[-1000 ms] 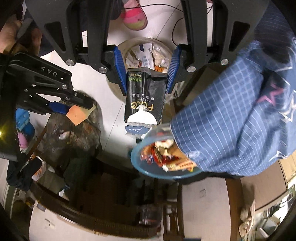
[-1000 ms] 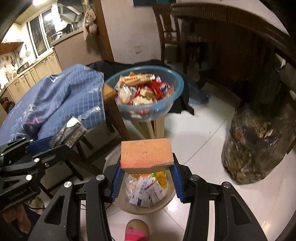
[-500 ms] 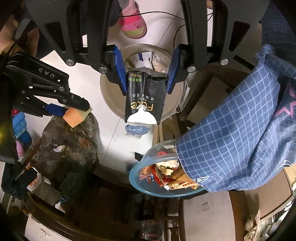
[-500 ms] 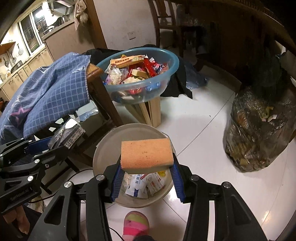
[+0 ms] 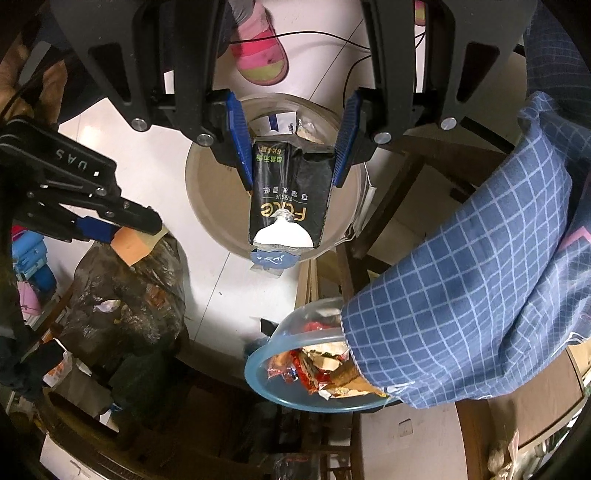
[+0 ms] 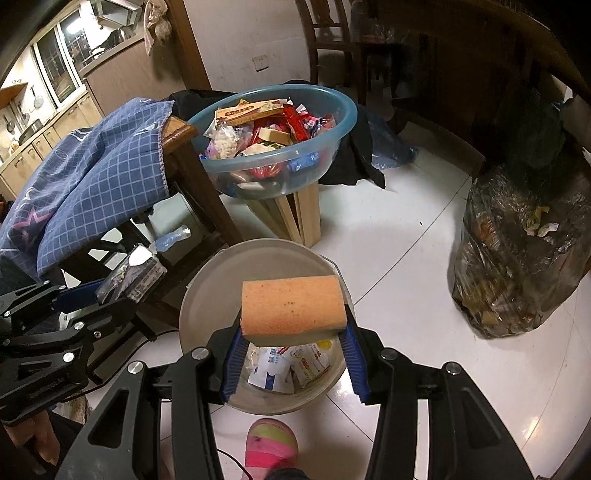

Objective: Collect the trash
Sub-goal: 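Carry the tissue pack and sponge with both tools over the bucket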

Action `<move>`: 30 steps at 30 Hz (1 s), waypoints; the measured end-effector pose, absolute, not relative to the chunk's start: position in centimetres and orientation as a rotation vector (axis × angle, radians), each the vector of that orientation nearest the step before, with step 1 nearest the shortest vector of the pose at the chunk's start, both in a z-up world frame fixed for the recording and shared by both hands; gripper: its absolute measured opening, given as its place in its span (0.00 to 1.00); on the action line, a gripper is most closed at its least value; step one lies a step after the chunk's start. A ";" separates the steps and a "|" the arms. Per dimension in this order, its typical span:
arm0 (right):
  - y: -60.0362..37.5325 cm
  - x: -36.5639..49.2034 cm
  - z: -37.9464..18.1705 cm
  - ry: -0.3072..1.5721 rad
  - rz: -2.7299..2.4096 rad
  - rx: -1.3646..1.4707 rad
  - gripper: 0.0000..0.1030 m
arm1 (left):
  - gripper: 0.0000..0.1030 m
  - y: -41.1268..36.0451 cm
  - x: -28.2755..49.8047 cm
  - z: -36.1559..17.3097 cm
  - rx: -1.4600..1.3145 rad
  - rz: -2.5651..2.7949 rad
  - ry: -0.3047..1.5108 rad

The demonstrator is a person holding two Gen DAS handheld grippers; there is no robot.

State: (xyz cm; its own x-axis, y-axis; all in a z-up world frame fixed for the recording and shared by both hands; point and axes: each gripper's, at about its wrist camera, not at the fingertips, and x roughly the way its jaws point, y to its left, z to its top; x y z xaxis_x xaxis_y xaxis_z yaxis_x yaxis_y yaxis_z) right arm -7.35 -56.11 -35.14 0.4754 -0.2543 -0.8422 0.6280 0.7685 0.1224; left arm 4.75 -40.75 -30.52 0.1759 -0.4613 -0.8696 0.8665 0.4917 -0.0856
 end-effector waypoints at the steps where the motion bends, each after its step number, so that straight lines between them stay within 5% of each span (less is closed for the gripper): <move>1: -56.2 -7.3 -35.2 0.931 -0.559 0.453 0.47 | 0.39 -40.8 4.8 -30.7 0.490 -0.992 1.003; 30: -58.9 -4.1 -40.1 1.082 -0.514 0.495 0.47 | 0.39 -43.9 6.4 -35.5 0.565 -0.972 1.109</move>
State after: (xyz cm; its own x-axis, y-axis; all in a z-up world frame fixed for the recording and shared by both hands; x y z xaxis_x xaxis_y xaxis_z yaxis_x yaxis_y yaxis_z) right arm -4.15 -58.89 -40.10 0.3776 -0.1497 -0.9138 0.6143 0.7789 0.1263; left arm 6.36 -43.93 -35.50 0.1210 -0.3621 -0.9243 0.8688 0.4891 -0.0778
